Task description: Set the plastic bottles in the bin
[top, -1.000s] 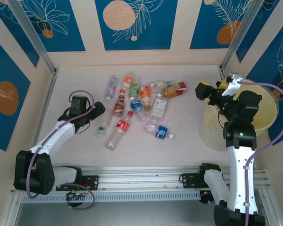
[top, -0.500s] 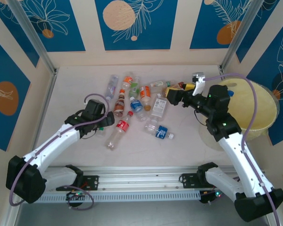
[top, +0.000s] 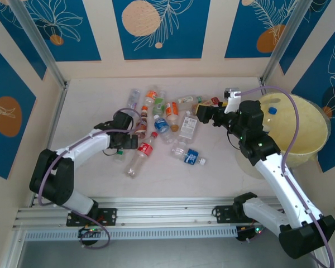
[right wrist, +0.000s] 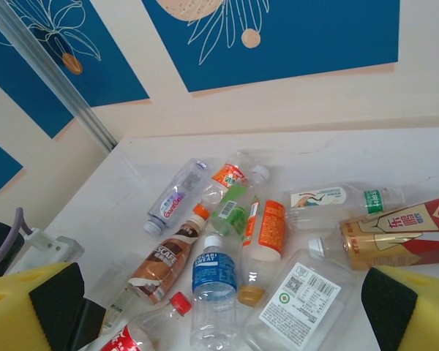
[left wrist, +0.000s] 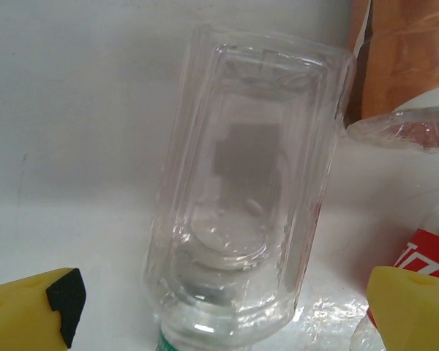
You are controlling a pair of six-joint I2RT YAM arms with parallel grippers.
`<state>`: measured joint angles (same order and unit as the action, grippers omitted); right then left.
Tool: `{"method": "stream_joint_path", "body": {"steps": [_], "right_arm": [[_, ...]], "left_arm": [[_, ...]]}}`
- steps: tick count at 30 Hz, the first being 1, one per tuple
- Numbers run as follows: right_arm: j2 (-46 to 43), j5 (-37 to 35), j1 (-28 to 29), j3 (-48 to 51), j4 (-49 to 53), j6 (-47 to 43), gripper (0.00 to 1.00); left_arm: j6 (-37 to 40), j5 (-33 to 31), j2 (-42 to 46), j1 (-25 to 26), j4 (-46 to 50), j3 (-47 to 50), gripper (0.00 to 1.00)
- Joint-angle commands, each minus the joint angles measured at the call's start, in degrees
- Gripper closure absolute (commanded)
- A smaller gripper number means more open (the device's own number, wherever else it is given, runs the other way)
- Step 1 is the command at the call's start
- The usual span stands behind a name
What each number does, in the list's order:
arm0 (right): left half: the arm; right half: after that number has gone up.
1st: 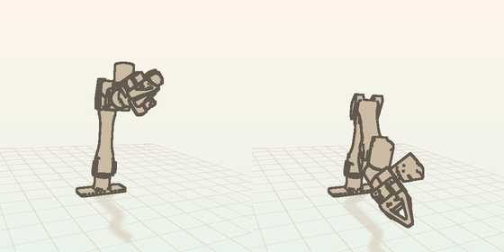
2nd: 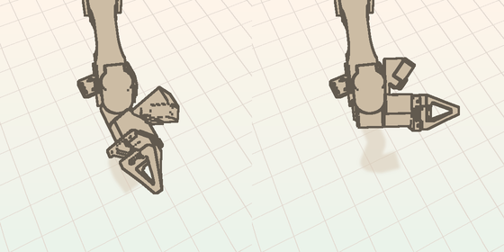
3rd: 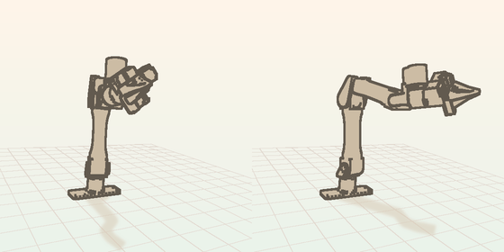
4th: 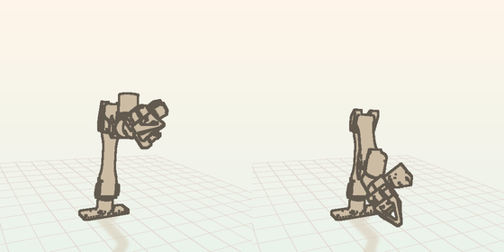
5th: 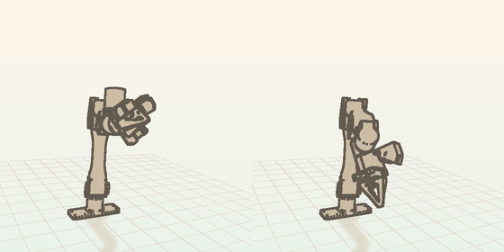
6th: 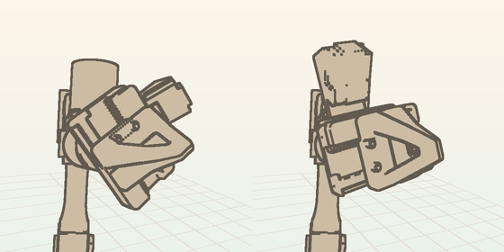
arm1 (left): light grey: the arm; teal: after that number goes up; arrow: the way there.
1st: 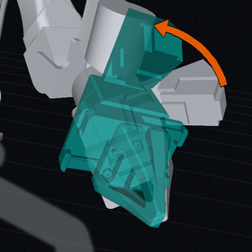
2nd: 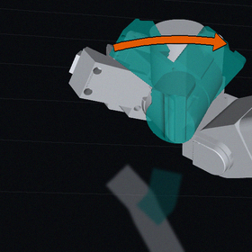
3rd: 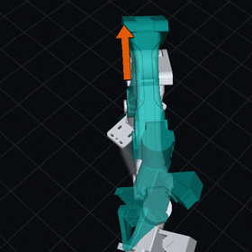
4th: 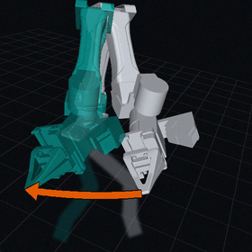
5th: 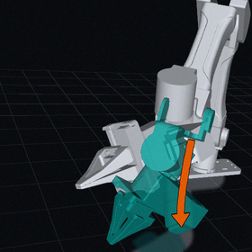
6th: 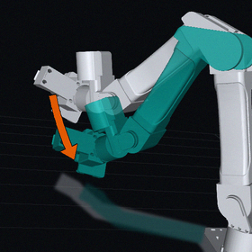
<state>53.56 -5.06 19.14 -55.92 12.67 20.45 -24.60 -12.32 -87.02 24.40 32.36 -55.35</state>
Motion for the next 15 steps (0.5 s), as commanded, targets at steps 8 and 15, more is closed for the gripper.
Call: {"method": "stream_joint_path", "body": {"steps": [8, 15], "right_arm": [[-1.11, -2.35, 0.33, 0.03, 2.03, -1.46, 0.01], [-0.81, -2.3, 0.5, 0.52, 1.34, -0.27, 0.01]], "left_arm": [[6.15, 7.01, -3.92, -3.75, -11.41, 4.05, 0.07], [4.96, 4.28, -5.69, -3.77, -11.57, 4.7, 0.18]]}}
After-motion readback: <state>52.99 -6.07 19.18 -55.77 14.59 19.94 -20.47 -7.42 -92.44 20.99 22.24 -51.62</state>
